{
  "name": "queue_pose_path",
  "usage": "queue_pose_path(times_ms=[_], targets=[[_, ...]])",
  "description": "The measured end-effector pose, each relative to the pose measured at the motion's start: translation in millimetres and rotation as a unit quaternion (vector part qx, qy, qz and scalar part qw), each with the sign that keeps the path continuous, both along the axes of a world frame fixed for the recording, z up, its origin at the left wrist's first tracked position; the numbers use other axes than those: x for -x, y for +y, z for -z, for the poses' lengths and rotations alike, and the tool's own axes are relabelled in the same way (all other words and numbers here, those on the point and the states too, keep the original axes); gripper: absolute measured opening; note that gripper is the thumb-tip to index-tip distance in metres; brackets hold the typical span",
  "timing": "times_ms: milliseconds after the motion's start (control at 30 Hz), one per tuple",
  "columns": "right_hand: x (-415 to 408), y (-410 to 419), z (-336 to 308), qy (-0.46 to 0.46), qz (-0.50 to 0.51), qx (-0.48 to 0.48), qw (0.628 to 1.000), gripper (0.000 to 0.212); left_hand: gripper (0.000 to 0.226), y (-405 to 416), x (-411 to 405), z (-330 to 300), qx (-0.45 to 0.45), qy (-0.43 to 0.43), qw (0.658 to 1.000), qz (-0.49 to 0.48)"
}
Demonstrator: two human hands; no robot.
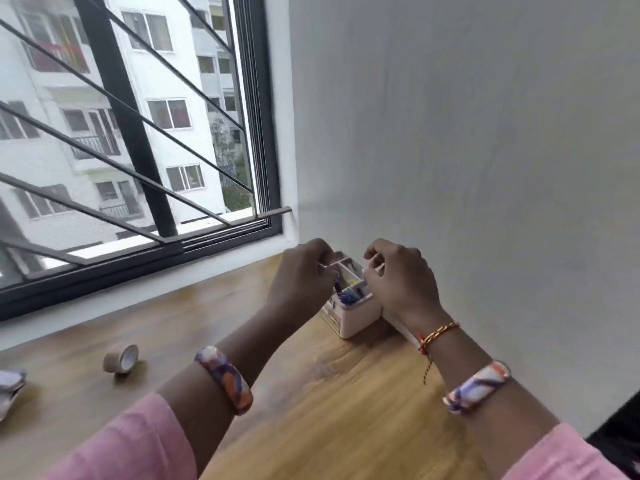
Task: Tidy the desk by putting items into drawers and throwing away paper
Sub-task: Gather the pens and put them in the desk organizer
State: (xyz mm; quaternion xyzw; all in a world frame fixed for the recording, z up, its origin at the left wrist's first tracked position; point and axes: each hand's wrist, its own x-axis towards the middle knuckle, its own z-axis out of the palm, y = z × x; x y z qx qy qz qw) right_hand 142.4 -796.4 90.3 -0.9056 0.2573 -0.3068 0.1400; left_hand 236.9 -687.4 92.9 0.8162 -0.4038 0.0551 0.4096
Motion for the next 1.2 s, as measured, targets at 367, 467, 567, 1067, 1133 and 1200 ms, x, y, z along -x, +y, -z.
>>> queue_pose_path(times_ms=[367, 467, 567, 1067, 1133, 1200], targets=[[-78.8, 185.3, 7.1, -0.016, -0.186, -0.017, 0.982, 0.014, 0.010, 208.4, -36.8, 0.3, 0.007, -0.002, 0.996, -0.092], [-103.8, 272.8, 14.3, -0.003, -0.251, -0.025, 0.968, 0.013, 0.006, 304.3, -47.0, 5.9, -0.005, -0.001, 0.990, -0.142], [-129.0, 376.0, 22.8, 0.018, -0.330, -0.035, 0.943, 0.010, 0.006, 418.1, -55.1, 11.1, -0.014, 0.014, 0.977, -0.210], [-166.3, 807.6, 69.8, 0.264, -0.712, 0.095, 0.643, 0.036, 0.020, 901.0, -14.0, 82.5, -0.089, 0.140, 0.726, -0.668], [-171.9, 842.8, 76.9, 0.284, -0.727, 0.137, 0.610, 0.046, 0.028, 934.1, -8.9, 94.3, -0.118, 0.145, 0.702, -0.687], [-181.0, 875.6, 83.4, 0.286, -0.732, 0.170, 0.595, 0.052, 0.034, 961.3, -7.1, 104.9, -0.144, 0.141, 0.700, -0.685]])
